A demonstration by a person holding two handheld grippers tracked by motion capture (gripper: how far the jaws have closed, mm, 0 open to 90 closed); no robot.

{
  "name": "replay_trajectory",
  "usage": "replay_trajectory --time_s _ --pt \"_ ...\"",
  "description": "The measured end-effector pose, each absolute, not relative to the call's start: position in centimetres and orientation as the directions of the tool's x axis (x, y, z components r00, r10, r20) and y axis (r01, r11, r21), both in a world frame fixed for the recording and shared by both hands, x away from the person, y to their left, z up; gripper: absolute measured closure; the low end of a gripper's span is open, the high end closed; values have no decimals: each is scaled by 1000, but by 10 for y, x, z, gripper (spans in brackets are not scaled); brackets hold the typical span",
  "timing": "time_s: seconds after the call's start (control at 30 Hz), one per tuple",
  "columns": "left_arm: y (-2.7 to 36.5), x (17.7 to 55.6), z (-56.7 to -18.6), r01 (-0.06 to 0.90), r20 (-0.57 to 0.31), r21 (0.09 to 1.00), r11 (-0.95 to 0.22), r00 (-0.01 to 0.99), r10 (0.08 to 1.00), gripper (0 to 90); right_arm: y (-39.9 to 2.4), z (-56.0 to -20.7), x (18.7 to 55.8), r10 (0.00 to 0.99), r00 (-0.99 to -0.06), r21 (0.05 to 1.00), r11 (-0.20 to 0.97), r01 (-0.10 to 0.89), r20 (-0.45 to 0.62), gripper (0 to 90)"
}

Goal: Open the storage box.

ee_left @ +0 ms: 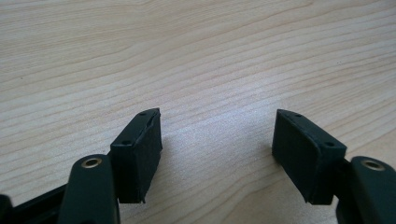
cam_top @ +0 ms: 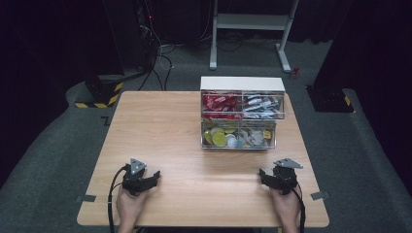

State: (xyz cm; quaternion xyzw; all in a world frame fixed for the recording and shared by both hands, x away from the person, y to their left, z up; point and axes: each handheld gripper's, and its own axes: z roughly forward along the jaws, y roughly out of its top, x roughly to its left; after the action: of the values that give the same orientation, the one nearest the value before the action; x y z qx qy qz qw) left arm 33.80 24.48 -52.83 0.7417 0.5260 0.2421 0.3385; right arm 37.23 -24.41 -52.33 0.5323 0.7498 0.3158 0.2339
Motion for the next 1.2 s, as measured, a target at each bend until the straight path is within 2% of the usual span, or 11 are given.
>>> replay_trajectory --time_s 0.97,1.2 --pt "244 338 -528 618 3 755 -218 329 944 323 -244 -523 372 947 -322 724 232 650 -14 275" --pt "245 338 -528 619 6 753 -223 332 943 323 -244 -523 372 946 -324 722 234 651 -15 243"
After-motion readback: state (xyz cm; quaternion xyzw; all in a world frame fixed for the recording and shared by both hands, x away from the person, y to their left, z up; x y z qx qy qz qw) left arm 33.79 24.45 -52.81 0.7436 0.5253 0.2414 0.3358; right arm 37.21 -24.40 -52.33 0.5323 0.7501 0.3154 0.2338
